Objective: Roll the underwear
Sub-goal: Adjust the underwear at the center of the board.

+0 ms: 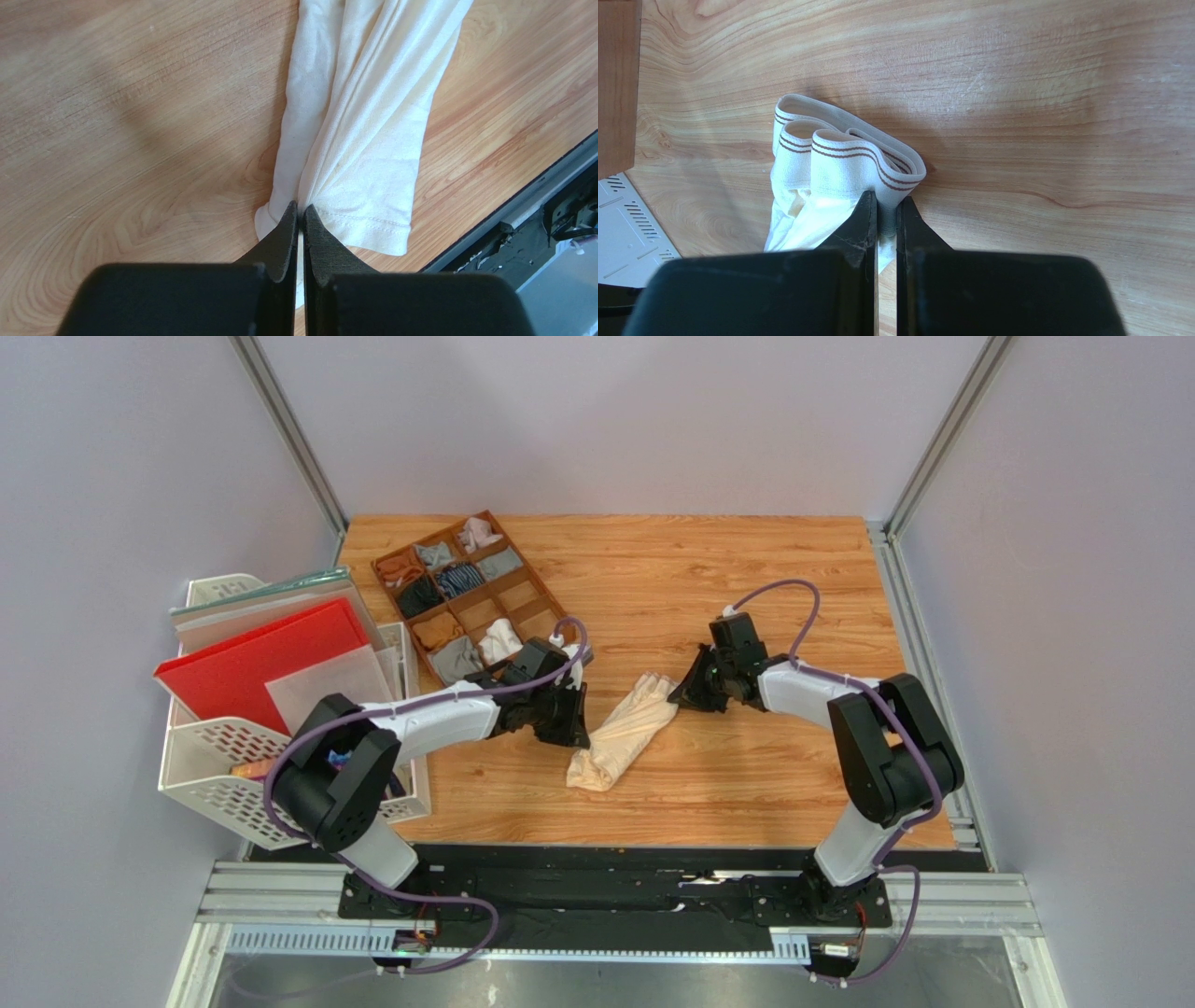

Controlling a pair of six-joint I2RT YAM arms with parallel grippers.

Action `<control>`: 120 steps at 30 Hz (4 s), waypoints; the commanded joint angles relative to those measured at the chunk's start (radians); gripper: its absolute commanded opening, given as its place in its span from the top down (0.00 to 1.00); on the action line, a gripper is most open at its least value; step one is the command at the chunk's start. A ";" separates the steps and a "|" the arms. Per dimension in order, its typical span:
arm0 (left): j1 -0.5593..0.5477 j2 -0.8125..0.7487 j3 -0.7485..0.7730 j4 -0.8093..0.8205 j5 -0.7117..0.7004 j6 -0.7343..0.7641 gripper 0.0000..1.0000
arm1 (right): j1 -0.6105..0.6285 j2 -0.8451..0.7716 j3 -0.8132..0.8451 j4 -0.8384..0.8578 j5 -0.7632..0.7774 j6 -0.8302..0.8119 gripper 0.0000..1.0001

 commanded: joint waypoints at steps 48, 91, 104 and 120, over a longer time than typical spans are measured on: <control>-0.041 0.024 -0.192 0.193 0.109 -0.112 1.00 | 0.203 0.208 0.445 -0.312 0.241 -0.218 0.61; -0.076 0.048 -0.244 0.293 0.123 -0.156 1.00 | 0.279 0.220 0.492 -0.230 0.164 -0.071 1.00; -0.064 -0.267 -0.187 -0.009 -0.022 -0.141 0.38 | 0.281 0.257 0.472 -0.164 0.053 -0.045 0.79; 0.157 -0.210 0.000 -0.008 -0.032 -0.060 0.40 | 0.240 -0.006 0.393 -0.202 0.087 -0.054 0.58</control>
